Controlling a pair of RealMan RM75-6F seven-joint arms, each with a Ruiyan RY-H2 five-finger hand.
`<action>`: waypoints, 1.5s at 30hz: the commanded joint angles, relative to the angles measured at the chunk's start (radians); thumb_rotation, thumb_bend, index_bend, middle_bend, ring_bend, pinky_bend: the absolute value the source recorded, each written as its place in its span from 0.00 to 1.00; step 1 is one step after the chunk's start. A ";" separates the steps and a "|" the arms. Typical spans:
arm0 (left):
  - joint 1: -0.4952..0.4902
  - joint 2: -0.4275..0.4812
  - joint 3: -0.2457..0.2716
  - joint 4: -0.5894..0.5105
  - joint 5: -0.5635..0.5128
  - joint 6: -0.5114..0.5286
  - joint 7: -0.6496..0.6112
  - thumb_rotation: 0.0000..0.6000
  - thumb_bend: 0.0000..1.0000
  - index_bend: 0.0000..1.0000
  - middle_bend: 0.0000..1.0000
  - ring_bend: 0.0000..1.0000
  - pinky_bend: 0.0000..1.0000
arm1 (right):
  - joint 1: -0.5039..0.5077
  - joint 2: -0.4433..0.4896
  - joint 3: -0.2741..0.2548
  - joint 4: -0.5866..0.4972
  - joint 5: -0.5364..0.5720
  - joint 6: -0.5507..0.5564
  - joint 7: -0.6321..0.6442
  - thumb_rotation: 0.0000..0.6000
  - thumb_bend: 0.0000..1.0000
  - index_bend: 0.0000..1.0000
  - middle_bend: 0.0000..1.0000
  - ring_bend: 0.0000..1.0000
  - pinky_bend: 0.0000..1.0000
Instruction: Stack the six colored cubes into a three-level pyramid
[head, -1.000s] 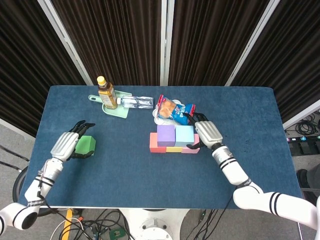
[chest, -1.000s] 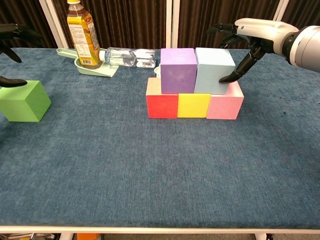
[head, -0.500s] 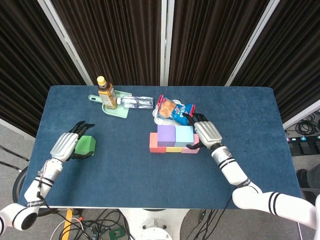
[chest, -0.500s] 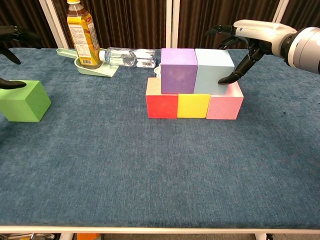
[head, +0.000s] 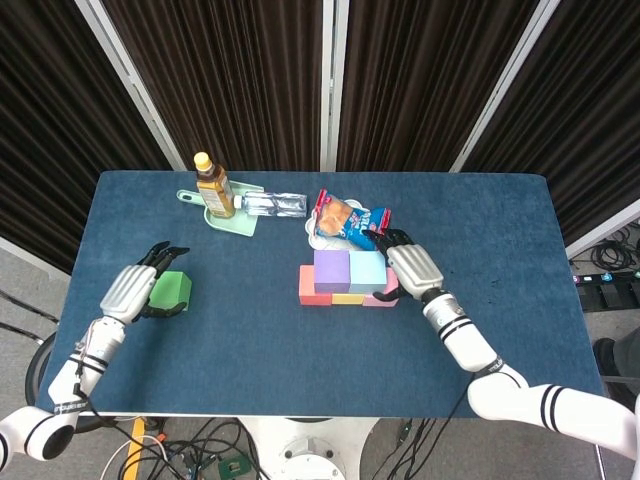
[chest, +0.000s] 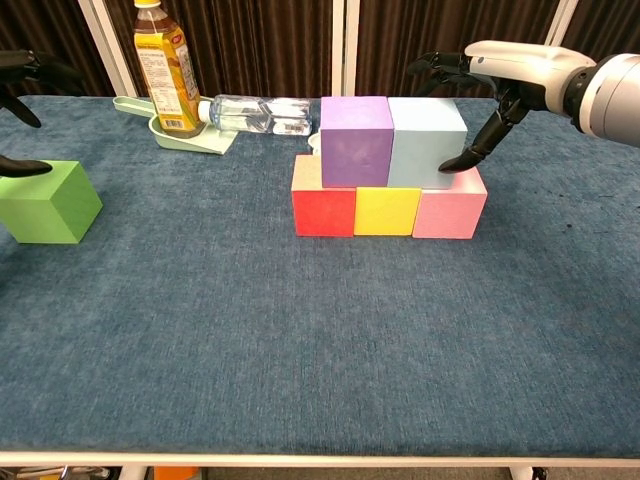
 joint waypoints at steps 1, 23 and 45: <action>-0.001 0.002 0.002 -0.001 0.001 -0.003 -0.001 1.00 0.18 0.11 0.12 0.01 0.26 | 0.000 0.003 0.000 -0.003 -0.002 -0.001 0.003 1.00 0.06 0.00 0.10 0.00 0.00; -0.028 -0.011 -0.006 0.051 -0.035 -0.058 0.057 1.00 0.11 0.11 0.12 0.01 0.26 | -0.088 0.159 0.084 -0.194 -0.170 0.146 0.205 1.00 0.02 0.00 0.06 0.00 0.00; -0.040 -0.085 0.020 0.258 -0.044 -0.125 0.036 1.00 0.15 0.11 0.41 0.01 0.18 | -0.113 0.193 0.075 -0.185 -0.201 0.149 0.289 1.00 0.02 0.00 0.10 0.00 0.00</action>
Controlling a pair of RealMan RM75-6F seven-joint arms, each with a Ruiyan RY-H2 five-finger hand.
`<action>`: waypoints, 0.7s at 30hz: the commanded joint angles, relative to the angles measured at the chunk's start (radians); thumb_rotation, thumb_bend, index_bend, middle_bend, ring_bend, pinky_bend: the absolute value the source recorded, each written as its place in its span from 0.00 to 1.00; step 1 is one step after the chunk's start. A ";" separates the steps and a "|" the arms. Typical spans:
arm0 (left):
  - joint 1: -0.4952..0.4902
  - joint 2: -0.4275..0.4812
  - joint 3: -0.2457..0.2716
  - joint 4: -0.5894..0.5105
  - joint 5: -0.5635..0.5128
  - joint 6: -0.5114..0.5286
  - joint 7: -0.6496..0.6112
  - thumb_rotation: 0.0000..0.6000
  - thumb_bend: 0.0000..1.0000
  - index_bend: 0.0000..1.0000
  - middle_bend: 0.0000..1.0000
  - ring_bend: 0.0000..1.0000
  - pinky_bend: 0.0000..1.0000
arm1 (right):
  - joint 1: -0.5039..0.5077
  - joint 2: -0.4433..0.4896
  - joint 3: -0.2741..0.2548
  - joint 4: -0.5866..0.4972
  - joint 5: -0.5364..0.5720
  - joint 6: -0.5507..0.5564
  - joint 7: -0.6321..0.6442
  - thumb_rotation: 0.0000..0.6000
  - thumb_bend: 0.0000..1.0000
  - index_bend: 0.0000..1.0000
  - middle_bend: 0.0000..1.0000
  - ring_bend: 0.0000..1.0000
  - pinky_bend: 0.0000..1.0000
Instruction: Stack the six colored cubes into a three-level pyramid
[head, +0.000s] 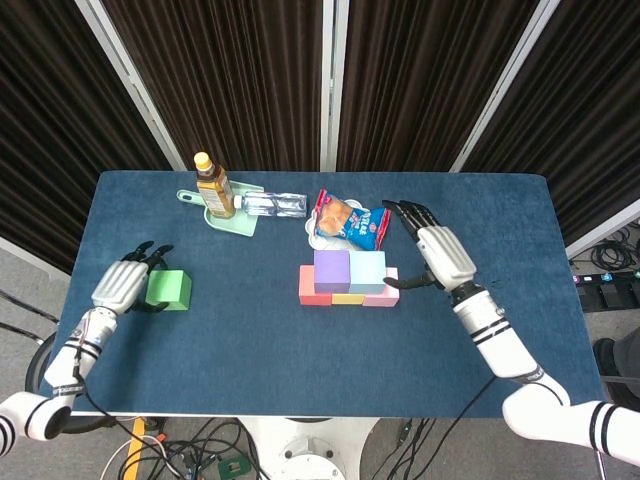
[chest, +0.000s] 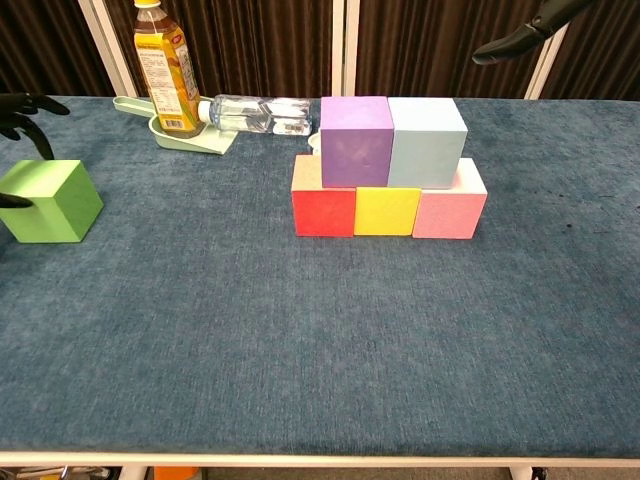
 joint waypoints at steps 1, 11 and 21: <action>0.001 -0.019 -0.004 0.023 0.008 0.007 -0.036 1.00 0.16 0.11 0.44 0.03 0.18 | -0.004 0.003 -0.001 0.002 -0.004 0.004 0.008 1.00 0.02 0.00 0.10 0.00 0.00; -0.020 0.098 -0.073 -0.172 0.046 0.092 -0.048 1.00 0.19 0.14 0.57 0.15 0.21 | -0.031 0.037 0.007 -0.014 -0.030 0.041 0.053 1.00 0.02 0.00 0.10 0.00 0.00; -0.112 0.243 -0.159 -0.458 -0.010 0.011 0.076 1.00 0.19 0.13 0.57 0.19 0.22 | -0.071 0.090 0.033 -0.039 -0.061 0.105 0.123 1.00 0.02 0.00 0.10 0.00 0.00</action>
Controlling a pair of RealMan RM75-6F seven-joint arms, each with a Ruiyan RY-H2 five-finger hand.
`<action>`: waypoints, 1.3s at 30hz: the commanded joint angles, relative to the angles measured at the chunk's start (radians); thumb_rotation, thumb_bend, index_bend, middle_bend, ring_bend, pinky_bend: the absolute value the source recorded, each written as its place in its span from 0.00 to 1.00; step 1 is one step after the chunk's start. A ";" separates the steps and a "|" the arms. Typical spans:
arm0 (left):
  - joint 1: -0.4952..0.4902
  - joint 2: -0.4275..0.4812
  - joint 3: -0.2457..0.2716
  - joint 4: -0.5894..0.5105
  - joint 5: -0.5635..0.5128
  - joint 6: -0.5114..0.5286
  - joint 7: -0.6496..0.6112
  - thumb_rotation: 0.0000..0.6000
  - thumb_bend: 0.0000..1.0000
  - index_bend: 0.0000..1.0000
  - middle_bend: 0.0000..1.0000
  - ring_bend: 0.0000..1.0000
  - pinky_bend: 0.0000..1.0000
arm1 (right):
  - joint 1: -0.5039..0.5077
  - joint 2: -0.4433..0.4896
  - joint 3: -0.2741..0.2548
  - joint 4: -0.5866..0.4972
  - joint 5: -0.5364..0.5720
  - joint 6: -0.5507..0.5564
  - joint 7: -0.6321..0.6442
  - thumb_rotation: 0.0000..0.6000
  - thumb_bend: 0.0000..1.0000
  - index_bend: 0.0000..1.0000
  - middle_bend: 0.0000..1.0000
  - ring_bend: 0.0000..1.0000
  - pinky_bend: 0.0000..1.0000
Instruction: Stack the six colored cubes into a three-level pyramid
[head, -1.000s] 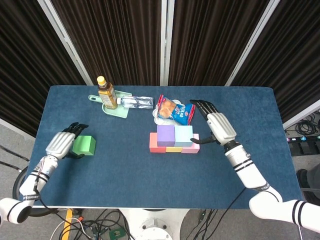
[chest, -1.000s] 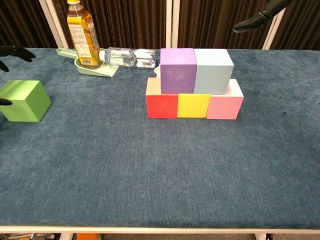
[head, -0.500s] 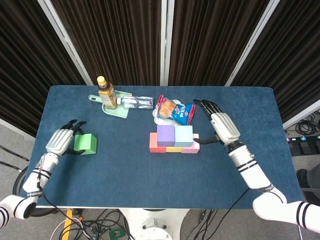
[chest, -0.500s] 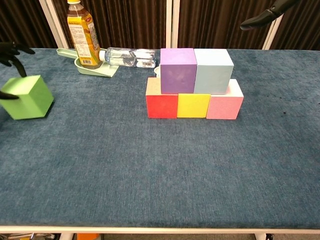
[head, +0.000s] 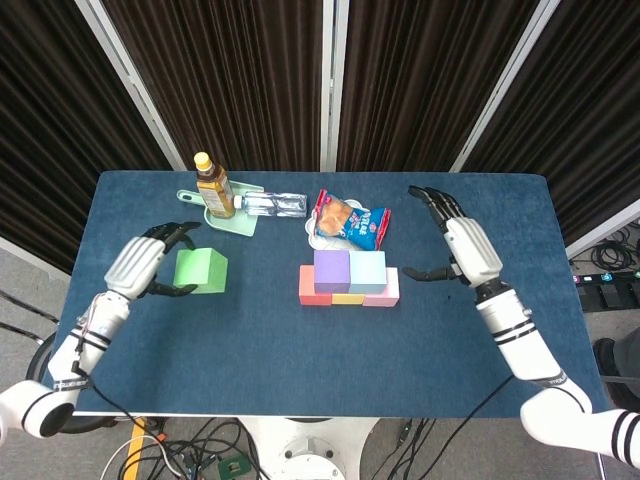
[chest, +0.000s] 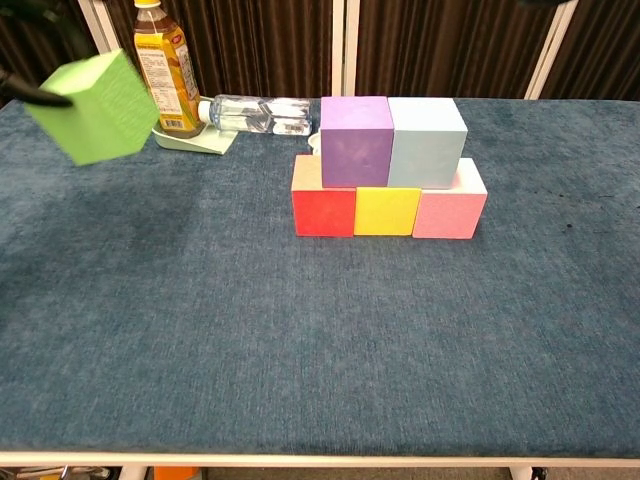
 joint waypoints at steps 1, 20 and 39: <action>-0.067 0.060 -0.055 -0.105 -0.055 -0.064 0.102 1.00 0.19 0.13 0.57 0.20 0.22 | -0.016 0.019 0.012 -0.013 -0.015 0.028 0.023 1.00 0.02 0.00 0.10 0.00 0.00; -0.499 -0.109 -0.202 -0.217 -0.590 -0.225 0.521 1.00 0.19 0.13 0.59 0.21 0.23 | -0.135 0.104 0.024 -0.001 -0.123 0.184 0.292 1.00 0.02 0.00 0.09 0.00 0.00; -0.635 -0.247 -0.147 -0.065 -0.675 -0.129 0.671 1.00 0.19 0.13 0.60 0.22 0.24 | -0.164 0.122 0.003 0.085 -0.152 0.203 0.428 1.00 0.02 0.00 0.09 0.00 0.00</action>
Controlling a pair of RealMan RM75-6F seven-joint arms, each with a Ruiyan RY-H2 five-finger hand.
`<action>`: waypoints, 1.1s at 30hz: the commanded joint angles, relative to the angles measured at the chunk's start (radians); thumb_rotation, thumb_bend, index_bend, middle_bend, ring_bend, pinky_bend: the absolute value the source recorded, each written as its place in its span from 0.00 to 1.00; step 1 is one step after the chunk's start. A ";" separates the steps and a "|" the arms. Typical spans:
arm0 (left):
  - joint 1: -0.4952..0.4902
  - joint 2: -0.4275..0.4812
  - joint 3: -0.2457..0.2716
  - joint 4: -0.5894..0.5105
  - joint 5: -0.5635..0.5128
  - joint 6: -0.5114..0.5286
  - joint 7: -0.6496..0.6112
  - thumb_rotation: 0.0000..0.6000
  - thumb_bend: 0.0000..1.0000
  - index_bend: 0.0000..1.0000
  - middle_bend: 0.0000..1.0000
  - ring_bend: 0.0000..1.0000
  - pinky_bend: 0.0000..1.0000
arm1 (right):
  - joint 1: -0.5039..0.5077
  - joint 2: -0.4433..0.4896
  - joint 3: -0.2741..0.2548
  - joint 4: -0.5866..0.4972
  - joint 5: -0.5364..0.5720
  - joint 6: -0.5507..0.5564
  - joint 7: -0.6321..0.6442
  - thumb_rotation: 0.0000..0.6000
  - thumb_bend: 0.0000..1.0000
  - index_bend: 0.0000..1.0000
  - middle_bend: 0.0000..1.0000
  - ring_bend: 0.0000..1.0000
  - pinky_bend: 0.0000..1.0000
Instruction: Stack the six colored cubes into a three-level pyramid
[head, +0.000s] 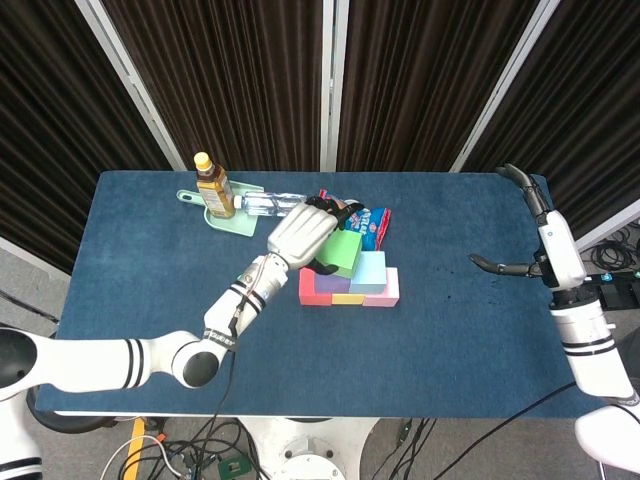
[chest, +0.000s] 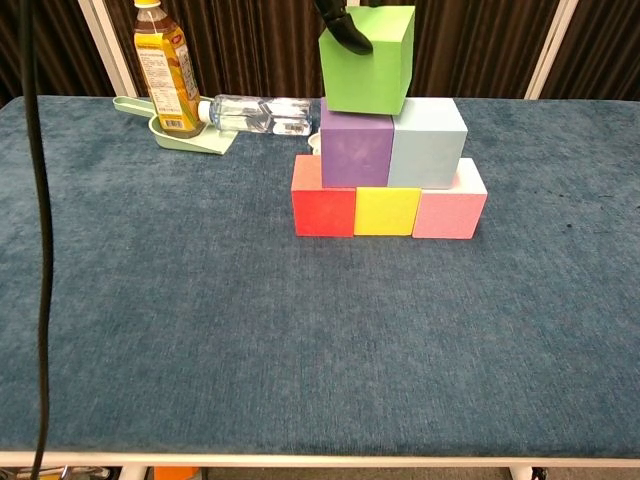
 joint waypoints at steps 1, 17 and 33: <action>0.003 0.007 -0.005 -0.008 -0.009 -0.004 -0.012 1.00 0.19 0.13 0.60 0.22 0.24 | 0.001 -0.002 -0.001 0.002 0.000 0.000 0.001 1.00 0.02 0.00 0.09 0.00 0.00; 0.004 -0.007 0.014 0.001 -0.038 -0.001 -0.024 1.00 0.19 0.13 0.57 0.26 0.25 | 0.008 -0.007 -0.010 0.005 -0.001 -0.017 0.029 1.00 0.02 0.00 0.10 0.00 0.00; 0.017 0.001 0.009 0.003 0.008 -0.022 -0.084 1.00 0.09 0.11 0.26 0.17 0.25 | 0.011 -0.007 -0.016 0.037 0.011 -0.040 0.078 1.00 0.02 0.00 0.09 0.00 0.00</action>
